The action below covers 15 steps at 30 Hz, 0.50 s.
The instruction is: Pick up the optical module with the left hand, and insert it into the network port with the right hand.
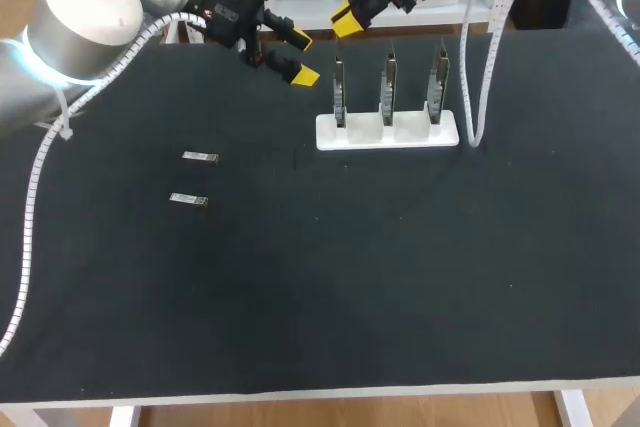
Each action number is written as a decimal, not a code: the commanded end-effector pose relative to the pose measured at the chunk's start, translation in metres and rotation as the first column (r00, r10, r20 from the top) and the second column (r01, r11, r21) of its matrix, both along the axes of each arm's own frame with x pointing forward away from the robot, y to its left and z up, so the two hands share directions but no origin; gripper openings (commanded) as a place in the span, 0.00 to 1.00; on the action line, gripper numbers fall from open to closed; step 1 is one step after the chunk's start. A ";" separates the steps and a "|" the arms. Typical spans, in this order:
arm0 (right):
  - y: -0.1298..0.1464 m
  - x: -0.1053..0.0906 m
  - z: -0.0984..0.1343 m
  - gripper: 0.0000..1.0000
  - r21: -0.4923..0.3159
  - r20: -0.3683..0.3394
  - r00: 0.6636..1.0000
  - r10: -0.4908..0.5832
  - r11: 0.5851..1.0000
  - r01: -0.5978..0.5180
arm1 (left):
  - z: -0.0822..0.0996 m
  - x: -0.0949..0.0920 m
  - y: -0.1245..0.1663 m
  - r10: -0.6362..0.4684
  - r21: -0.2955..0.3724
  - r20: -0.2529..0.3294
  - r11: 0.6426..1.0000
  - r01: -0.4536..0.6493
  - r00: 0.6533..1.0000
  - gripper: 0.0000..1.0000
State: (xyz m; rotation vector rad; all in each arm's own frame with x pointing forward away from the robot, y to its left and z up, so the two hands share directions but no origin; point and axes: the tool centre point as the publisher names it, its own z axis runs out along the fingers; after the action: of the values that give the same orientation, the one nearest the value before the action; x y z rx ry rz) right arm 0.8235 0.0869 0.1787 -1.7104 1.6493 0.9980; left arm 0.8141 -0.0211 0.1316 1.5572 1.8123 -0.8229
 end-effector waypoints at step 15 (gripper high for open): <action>0.002 0.003 -0.001 0.00 -0.007 -0.012 1.000 0.003 1.000 -0.004 | 0.000 0.001 0.000 -0.002 0.002 -0.001 1.000 0.002 1.000 1.00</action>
State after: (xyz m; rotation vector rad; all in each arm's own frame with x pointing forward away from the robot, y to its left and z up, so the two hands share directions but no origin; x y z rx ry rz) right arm 0.8222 0.0876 0.1764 -1.7081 1.6591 1.0021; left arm 0.8141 -0.0211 0.1316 1.5572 1.8123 -0.8229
